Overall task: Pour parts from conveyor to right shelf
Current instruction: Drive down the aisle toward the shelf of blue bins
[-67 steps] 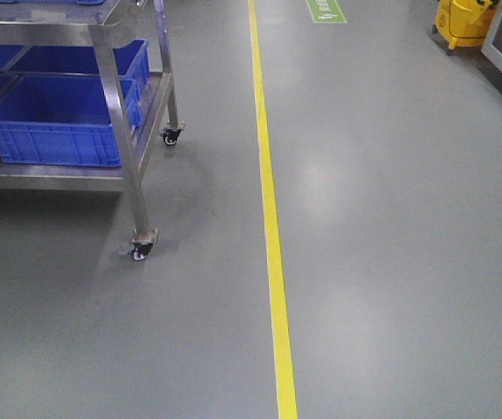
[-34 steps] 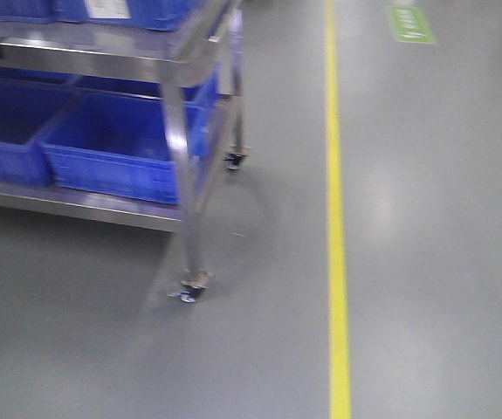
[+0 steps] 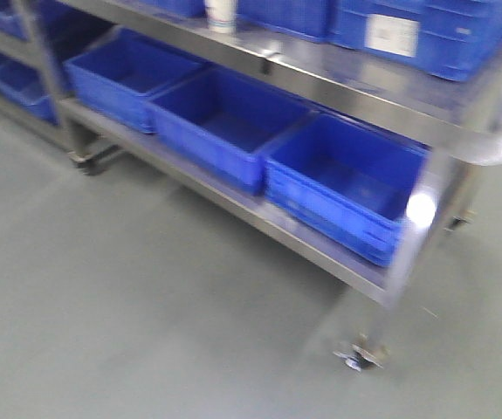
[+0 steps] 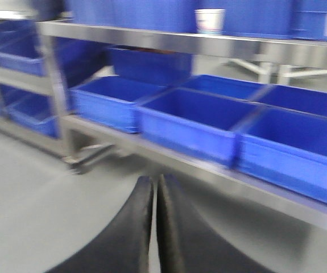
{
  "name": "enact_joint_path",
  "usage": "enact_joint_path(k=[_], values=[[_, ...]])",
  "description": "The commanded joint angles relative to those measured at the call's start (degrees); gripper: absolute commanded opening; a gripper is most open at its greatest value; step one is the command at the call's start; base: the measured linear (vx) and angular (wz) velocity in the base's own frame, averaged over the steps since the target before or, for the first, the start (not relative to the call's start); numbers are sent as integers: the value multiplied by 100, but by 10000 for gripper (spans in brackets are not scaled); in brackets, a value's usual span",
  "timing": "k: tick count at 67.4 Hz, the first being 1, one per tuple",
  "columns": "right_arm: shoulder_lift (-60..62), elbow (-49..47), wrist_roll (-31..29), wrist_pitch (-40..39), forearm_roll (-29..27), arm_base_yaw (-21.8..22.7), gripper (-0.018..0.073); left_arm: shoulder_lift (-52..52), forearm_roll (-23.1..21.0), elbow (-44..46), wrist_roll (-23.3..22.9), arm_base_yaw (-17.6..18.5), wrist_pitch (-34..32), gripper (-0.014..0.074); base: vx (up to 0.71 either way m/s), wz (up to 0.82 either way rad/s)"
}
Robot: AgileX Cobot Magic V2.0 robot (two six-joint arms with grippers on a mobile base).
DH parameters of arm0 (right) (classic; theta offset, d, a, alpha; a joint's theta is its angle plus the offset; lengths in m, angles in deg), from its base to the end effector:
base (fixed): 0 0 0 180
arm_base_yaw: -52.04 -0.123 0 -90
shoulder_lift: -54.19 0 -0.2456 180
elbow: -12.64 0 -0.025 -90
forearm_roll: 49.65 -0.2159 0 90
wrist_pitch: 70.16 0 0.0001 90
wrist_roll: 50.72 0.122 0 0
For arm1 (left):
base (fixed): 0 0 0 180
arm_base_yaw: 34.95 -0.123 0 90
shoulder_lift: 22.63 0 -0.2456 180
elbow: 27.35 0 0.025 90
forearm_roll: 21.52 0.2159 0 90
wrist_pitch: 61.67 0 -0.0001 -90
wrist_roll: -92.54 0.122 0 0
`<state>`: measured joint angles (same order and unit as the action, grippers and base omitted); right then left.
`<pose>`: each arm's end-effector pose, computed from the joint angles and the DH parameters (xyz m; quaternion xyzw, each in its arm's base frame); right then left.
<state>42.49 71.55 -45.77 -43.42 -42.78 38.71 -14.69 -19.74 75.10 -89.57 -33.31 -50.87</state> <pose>0.0752 0.0111 0.2527 -0.0771 0.7460 0.0498 0.6596 0.0913 -0.0019 0.1854 0.0064 0.7448 -0.0095 0.6672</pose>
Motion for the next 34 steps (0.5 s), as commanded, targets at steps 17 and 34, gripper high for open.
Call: enact_joint_path(k=[17, 34], values=[[-68, -148, -32, -483, 78, 28, -8, -25, -5, 108, -42, 29, -402, -6, 25, 91], [-68, -148, -32, -483, 78, 28, -8, -25, -5, 108, -42, 29, -402, -6, 20, 93]])
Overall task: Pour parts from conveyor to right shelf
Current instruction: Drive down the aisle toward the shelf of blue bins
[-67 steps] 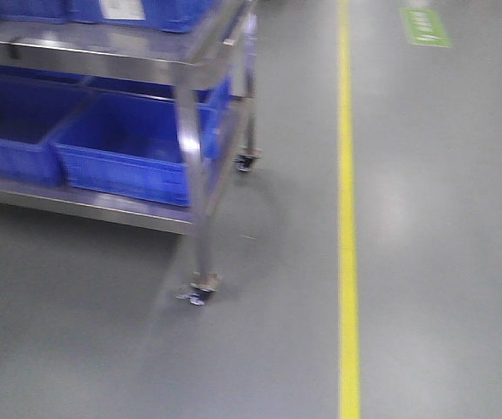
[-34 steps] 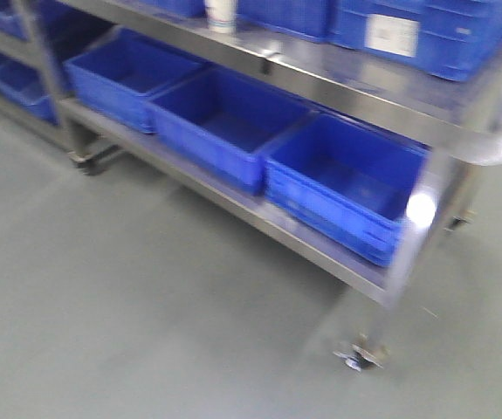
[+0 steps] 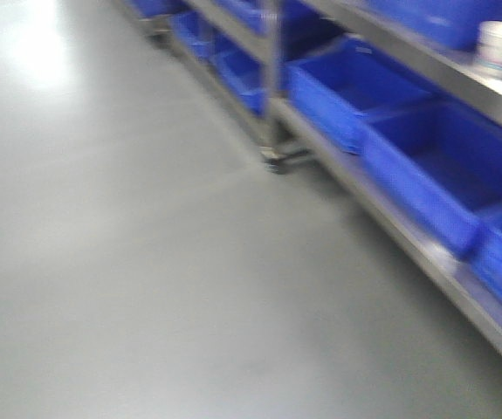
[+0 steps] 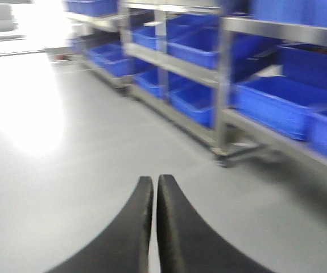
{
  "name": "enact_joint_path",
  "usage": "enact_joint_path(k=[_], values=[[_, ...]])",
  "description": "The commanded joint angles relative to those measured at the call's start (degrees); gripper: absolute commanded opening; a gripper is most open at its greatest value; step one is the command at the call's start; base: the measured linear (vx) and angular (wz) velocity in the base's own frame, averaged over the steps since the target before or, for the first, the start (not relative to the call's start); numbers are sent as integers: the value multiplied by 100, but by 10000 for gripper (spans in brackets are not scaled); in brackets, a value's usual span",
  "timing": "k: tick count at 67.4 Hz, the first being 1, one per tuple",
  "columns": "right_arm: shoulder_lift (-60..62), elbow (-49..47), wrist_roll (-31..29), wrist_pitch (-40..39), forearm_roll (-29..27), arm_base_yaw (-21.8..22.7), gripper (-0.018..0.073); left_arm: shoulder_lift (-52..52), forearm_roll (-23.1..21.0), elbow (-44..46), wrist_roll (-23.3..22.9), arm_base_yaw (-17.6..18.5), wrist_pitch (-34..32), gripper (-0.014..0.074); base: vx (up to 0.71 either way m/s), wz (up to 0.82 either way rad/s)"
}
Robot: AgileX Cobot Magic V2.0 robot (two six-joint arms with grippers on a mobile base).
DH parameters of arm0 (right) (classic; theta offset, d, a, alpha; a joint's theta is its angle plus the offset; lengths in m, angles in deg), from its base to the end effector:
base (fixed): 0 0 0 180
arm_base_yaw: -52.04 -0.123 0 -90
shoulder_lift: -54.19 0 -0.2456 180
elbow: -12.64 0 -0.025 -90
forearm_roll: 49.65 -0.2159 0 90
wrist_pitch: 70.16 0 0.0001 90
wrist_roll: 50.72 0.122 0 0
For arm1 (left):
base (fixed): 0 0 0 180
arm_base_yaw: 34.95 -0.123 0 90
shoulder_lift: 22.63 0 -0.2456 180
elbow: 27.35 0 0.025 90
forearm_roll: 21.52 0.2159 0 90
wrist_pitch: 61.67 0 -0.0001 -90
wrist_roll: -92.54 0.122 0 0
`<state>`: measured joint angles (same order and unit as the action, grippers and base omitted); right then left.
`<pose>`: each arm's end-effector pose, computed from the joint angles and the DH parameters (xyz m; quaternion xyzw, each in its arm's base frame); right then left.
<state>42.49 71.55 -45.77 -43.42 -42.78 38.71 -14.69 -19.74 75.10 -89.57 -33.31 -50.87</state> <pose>0.0752 0.0111 0.2527 -0.0771 0.7460 0.0498 0.6596 0.0913 -0.0019 0.1854 0.0064 0.7448 -0.0095 0.6672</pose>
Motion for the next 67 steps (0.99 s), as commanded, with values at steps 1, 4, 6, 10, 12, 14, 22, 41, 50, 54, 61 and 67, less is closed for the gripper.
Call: enact_joint_path(k=[1, 4, 6, 10, 12, 14, 22, 41, 50, 54, 61, 67], values=[[-68, -148, -32, -483, 78, 28, -8, -25, -5, 108, -42, 29, -402, -6, 19, 99], [-68, -148, -32, -483, 78, 28, -8, -25, -5, 108, -42, 29, -402, -6, 18, 99], [-68, -148, -32, -483, 78, 28, -8, -25, -5, 108, -42, 29, -402, -6, 18, 98], [-68, -148, -32, -483, 78, 28, -8, -25, -5, 108, -42, 29, -402, -6, 17, 95], [-68, -148, -32, -483, 78, 28, -8, -25, -5, 108, -42, 29, -402, -6, 16, 92], [-68, -148, -32, -483, 78, 28, -8, -25, -5, 108, -42, 29, -402, -6, 16, 88], [-68, -148, -32, -483, 78, 28, -8, -25, -5, 108, -42, 29, -402, -6, 15, 81], [-68, -148, -32, -483, 78, 28, -8, -25, -5, 108, -42, 29, -402, -6, 13, 55], [-68, -148, -32, -483, 78, 28, -8, -25, -5, 108, -42, 29, -402, -6, 15, 26], [-68, -148, -32, -483, 78, 28, -8, -25, -5, 108, -42, 29, -402, -6, 17, 15], [-68, -148, -32, -483, 78, 28, -8, -25, -5, 108, -42, 29, -402, -6, 21, 5], [-68, -148, -32, -483, 78, 28, -8, -25, -5, 108, -42, 29, -402, -6, 26, -5]])
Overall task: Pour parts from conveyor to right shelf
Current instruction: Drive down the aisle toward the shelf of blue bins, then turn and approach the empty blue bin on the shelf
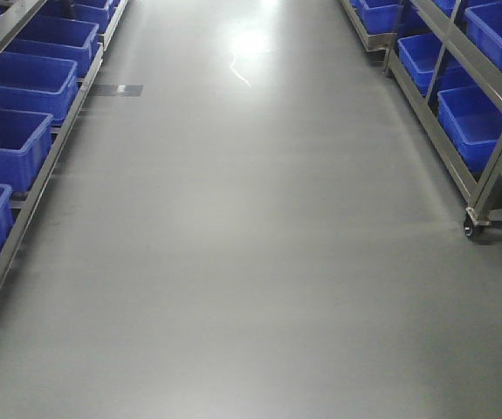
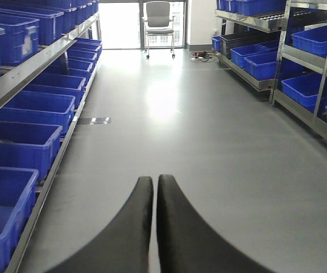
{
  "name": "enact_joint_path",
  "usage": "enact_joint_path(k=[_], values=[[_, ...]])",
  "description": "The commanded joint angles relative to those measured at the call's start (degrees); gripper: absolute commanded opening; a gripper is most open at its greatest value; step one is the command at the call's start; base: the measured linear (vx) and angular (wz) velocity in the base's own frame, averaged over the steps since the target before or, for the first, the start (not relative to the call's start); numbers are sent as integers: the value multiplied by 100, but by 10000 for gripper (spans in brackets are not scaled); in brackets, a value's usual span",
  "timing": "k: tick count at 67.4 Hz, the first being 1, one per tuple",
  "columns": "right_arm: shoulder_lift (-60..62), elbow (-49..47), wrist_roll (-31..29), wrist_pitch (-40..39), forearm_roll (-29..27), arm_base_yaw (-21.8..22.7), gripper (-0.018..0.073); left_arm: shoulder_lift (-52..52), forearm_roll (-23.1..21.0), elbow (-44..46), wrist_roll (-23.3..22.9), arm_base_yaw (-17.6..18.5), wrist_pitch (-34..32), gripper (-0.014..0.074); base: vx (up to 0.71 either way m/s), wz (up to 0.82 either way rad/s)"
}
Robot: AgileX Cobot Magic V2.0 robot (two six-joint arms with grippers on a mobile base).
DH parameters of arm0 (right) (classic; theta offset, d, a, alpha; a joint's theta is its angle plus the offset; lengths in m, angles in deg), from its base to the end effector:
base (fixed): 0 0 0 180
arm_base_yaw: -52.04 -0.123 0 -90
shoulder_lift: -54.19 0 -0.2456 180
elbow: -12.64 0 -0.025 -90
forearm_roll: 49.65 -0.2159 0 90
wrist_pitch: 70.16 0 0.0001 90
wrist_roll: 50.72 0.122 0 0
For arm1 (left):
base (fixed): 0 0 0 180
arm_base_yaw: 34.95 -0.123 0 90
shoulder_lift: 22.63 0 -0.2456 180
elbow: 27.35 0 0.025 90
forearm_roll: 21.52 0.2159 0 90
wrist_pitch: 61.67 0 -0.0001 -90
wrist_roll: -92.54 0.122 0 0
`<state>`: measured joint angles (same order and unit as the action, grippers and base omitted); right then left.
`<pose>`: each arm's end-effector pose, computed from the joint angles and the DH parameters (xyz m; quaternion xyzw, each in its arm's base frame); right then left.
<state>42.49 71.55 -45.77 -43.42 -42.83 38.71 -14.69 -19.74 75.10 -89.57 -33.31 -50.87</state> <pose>0.0752 0.0111 0.2527 -0.0769 0.7460 0.0502 0.6596 0.0913 -0.0019 0.1854 0.0064 0.7448 -0.0095 0.6672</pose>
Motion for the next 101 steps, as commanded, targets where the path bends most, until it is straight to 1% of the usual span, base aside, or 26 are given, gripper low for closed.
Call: enact_joint_path(k=[1, 46, 101], values=[[-68, -148, -32, -483, 83, 28, -8, -25, -5, 108, -42, 29, -402, -6, 30, -11], [-68, -148, -32, -483, 83, 28, -8, -25, -5, 108, -42, 29, -402, -6, 45, -15], [-68, -148, -32, -483, 83, 28, -8, -25, -5, 108, -42, 29, -402, -6, 60, 8]])
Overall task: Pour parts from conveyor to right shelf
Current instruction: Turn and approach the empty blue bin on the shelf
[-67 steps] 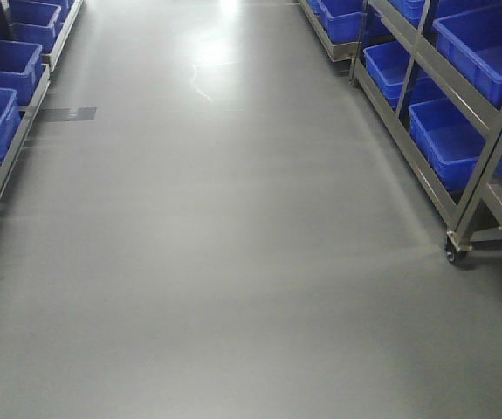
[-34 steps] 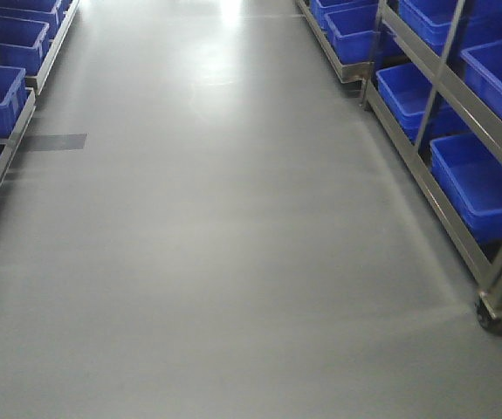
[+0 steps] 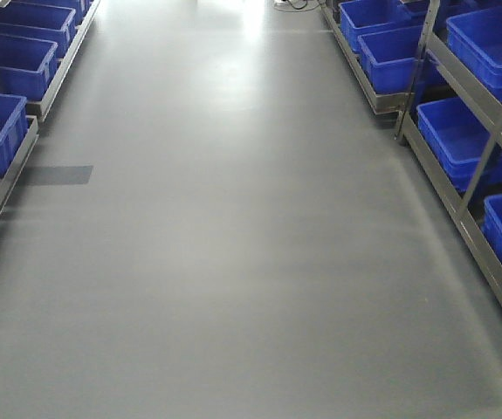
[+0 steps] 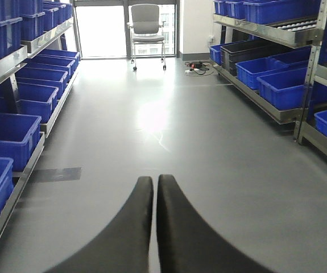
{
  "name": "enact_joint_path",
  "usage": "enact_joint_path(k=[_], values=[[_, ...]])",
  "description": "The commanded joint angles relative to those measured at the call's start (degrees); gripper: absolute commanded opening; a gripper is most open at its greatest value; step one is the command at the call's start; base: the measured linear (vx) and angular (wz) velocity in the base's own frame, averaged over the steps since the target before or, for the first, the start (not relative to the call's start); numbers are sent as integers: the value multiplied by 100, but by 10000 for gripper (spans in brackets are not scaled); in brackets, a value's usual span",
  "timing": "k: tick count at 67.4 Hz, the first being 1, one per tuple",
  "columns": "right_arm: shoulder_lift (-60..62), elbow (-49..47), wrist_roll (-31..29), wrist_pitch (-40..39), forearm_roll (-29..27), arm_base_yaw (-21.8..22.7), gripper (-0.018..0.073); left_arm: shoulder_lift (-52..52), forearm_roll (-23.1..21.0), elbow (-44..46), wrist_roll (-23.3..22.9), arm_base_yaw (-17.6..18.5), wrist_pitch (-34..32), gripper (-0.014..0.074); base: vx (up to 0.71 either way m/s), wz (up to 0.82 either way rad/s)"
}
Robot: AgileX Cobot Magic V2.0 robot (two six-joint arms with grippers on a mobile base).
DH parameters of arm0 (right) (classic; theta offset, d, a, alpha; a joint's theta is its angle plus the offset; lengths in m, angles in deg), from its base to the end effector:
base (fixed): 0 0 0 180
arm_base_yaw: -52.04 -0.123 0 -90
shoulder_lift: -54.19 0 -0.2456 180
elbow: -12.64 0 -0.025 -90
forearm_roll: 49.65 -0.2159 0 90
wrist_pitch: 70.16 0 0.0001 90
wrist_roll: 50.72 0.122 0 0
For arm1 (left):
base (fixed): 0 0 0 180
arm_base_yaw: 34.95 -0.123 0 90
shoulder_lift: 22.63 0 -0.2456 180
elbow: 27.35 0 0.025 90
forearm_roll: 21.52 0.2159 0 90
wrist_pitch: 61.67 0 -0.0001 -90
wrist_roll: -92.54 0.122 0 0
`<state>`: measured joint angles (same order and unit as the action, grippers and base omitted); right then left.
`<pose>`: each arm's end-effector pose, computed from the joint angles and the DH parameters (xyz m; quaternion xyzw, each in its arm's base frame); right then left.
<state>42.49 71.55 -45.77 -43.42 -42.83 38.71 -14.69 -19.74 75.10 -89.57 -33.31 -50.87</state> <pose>0.0752 0.0111 0.2527 -0.0769 0.7460 0.0502 0.6596 0.0913 -0.0019 0.1854 0.0064 0.7448 -0.0095 0.6672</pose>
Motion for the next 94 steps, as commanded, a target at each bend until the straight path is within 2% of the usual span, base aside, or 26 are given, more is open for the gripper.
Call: enact_joint_path(k=[1, 94], values=[[-68, -148, -32, -483, 83, 28, -8, -25, -5, 108, -42, 29, -402, -6, 61, 3], [-68, -148, -32, -483, 83, 28, -8, -25, -5, 108, -42, 29, -402, -6, 62, 1]])
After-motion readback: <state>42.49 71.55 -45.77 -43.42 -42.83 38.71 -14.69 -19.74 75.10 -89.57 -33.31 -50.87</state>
